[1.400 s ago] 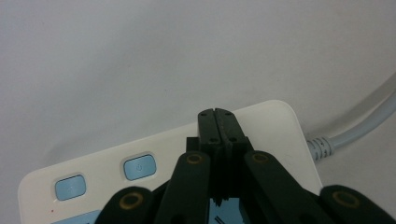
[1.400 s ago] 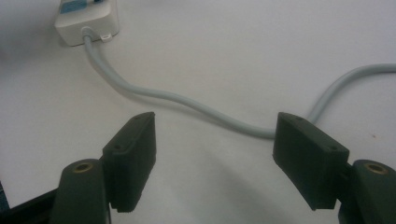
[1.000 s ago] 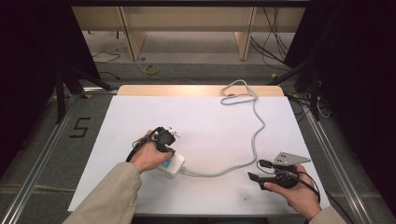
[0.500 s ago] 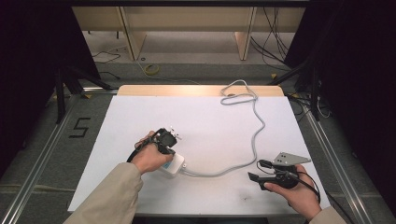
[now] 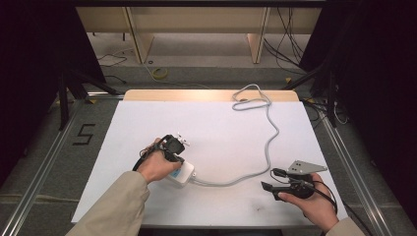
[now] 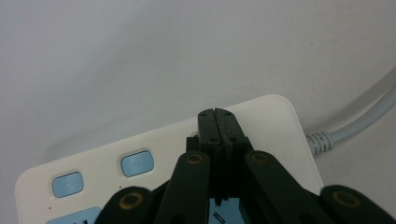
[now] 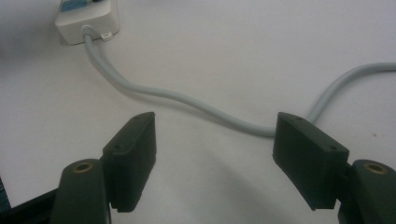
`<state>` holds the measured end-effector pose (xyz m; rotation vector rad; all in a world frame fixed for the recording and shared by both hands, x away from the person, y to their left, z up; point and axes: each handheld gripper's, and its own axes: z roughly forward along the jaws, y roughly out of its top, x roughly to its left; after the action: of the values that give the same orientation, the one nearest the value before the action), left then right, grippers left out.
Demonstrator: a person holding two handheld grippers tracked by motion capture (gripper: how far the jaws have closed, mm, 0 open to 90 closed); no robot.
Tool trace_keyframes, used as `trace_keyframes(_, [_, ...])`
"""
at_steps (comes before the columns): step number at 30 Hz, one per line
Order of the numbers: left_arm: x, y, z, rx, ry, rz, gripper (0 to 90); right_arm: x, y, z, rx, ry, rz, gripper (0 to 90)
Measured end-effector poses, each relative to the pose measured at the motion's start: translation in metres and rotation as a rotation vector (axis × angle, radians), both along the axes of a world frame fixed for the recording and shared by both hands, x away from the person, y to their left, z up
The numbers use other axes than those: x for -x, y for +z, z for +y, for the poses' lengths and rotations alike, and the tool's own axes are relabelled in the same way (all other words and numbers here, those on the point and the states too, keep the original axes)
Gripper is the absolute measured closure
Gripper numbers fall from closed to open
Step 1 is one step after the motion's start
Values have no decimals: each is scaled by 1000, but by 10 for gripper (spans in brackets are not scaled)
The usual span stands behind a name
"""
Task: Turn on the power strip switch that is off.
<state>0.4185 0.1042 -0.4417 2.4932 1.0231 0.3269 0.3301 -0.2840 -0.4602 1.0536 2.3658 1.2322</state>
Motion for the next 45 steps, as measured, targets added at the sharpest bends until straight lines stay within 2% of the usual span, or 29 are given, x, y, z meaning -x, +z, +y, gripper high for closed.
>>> trace_keyframes(9, [0,0,0,-3,-5,-1,899,0,0,0,-1,-1,-2,306])
trace_keyframes(20, [0,1,2,18,-5,-6,897,0,1,0,-3,-3,-4,306])
trace_keyframes(22, [-1,1,3,15,-6,-20,897,0,1,0,-3,-3,-4,306])
trace_keyframes(27, [-1,4,5,54,8,-44,895,0,1,-1,-2,-4,-5,306])
trace_keyframes(29, [0,5,7,54,7,-51,892,0,1,0,-2,-4,-5,306])
trace_keyframes(30, [0,6,7,57,9,-52,861,0,1,0,-2,-4,-5,306])
trace_keyframes(38, [2,11,13,91,23,-87,808,0,1,-1,-3,-5,-7,306])
trace_keyframes(45, [3,16,18,129,46,-132,744,0,1,-1,-4,-5,-9,306])
